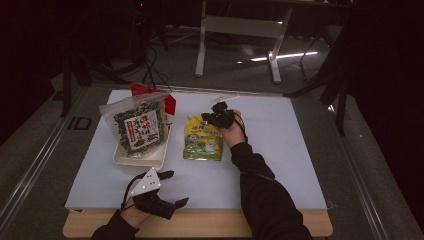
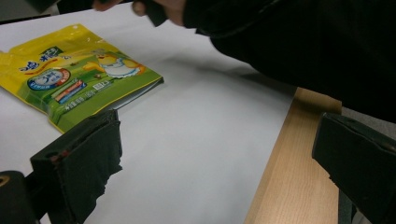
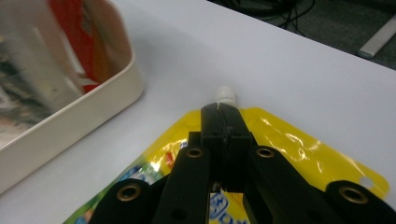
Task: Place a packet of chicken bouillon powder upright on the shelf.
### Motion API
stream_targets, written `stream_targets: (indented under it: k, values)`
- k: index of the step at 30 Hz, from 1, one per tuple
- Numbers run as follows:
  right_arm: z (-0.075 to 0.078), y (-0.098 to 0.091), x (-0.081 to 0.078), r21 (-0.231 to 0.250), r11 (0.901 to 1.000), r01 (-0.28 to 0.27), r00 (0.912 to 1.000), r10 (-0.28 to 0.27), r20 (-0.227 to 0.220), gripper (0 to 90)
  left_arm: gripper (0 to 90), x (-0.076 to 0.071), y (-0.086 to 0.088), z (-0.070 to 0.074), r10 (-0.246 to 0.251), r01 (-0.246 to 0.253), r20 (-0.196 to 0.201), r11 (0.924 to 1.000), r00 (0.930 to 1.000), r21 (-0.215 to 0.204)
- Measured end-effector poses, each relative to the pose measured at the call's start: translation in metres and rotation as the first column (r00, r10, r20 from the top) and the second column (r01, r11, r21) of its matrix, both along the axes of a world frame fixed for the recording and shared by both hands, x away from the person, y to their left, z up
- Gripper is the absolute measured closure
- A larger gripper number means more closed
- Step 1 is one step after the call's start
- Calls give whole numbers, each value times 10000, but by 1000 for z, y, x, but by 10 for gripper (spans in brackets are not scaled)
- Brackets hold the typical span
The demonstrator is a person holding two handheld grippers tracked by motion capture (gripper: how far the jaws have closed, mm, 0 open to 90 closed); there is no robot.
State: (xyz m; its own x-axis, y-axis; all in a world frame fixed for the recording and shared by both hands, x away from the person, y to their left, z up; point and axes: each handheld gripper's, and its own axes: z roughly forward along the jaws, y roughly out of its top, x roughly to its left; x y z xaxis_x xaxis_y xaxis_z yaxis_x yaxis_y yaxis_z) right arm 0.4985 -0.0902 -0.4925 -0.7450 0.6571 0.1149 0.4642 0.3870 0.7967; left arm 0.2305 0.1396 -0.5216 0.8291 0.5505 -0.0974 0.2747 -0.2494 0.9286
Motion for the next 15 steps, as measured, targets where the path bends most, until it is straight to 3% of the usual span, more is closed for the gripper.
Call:
stream_targets:
  k: [15]
  values:
    - [-20,34,42,-422,9969,658,9963,-680,-531,898,27,-1,4,1,108,-110,-144,9998,9998,-145]
